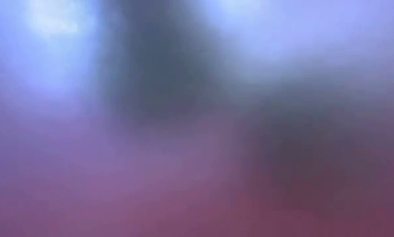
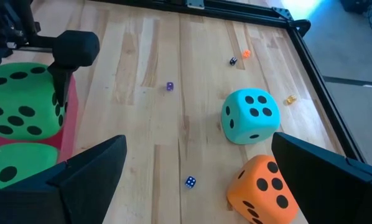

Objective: Pick & Place Dice
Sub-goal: Put the green dice into the pink bin

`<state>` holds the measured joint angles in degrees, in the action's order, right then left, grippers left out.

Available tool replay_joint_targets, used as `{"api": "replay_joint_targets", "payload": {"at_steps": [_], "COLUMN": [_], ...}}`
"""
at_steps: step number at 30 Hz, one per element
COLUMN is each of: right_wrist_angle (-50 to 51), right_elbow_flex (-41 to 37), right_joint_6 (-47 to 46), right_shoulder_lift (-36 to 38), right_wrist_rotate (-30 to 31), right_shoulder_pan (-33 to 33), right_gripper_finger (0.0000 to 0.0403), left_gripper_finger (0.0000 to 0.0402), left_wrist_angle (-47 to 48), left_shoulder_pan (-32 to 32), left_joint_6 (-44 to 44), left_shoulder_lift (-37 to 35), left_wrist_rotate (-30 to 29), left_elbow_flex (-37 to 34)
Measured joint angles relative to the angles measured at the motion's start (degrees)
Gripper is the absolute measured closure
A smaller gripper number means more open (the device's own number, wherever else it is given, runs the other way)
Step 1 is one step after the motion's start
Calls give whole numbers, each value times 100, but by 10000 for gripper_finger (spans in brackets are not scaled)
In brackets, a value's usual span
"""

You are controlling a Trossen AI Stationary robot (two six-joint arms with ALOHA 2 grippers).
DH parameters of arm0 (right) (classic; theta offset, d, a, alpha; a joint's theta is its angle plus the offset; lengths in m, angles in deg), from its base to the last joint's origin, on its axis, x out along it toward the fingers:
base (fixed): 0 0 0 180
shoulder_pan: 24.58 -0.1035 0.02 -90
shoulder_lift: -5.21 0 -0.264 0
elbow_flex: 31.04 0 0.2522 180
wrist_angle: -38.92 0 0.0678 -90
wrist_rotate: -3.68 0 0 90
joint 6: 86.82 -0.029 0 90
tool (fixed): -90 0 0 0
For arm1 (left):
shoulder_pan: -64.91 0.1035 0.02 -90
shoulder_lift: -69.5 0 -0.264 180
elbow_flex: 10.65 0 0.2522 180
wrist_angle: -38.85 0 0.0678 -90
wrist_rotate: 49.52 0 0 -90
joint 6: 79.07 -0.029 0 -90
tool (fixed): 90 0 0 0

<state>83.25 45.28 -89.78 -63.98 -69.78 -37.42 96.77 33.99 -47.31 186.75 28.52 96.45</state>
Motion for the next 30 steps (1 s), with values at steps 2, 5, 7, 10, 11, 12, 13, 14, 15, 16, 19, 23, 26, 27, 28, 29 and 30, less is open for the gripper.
{"api": "replay_joint_targets", "payload": {"at_steps": [2, 5, 7, 10, 11, 12, 13, 14, 15, 16, 19, 23, 26, 27, 28, 29, 30], "right_wrist_angle": [-3, -14, -46, -182, -223, -254, -284, -309, -332, -356, -386, -387, -385, -385, -385, -385, -382], "right_elbow_flex": [0, 0, 0, 0, 0, 0, 0, 0, 0, 0, 0, 0, 0, 0, 0, 0, 0], "right_joint_6": [0, 0, 0, 21, 64, 103, 116, 116, 127, 159, 180, 136, 144, 146, 146, 146, 146], "right_shoulder_lift": [-1, -1, -2, 0, 0, 0, 0, -1, 0, 0, -1, 0, -2, -2, -1, -2, -2], "right_wrist_rotate": [0, 0, 0, 0, 0, 0, 0, 0, 0, 0, -1, -275, -599, -709, -844, -985, -1123], "right_shoulder_pan": [0, 0, 0, 0, 0, 0, 0, 0, 0, 0, 0, 25, 57, 74, 103, 133, 168], "right_gripper_finger": [3, 3, 3, 3, 3, 3, 3, 3, 3, 3, 3, 3, 3, 3, 3, 3, 3], "left_gripper_finger": [12, 9, 6, 4, 4, 4, 4, 5, 6, 7, 11, 10, 6, 5, 4, 4, 4], "left_wrist_angle": [-42, -103, -121, -126, -126, -126, -126, -126, -126, -126, -127, -128, -128, -128, -130, -130, -134], "left_shoulder_pan": [6, 14, 22, 33, 37, 39, 43, 48, 50, 51, 59, 66, 70, 72, 74, 76, 76], "left_joint_6": [2, 2, 2, 2, 2, 3, 2, 4, 4, 4, 4, 7, 7, 7, 7, 7, 7], "left_shoulder_lift": [0, 0, 0, -2, -2, -2, -2, -2, -2, -2, -2, -2, -2, -2, -2, -2, -2], "left_wrist_rotate": [0, 0, 0, 0, 0, 0, 0, 0, 0, 0, 2, 0, 0, 0, 2, 2, 0], "left_elbow_flex": [0, 0, 0, 0, 0, 0, 0, 0, 0, 0, 0, 0, 0, 0, 0, 0, 0]}}
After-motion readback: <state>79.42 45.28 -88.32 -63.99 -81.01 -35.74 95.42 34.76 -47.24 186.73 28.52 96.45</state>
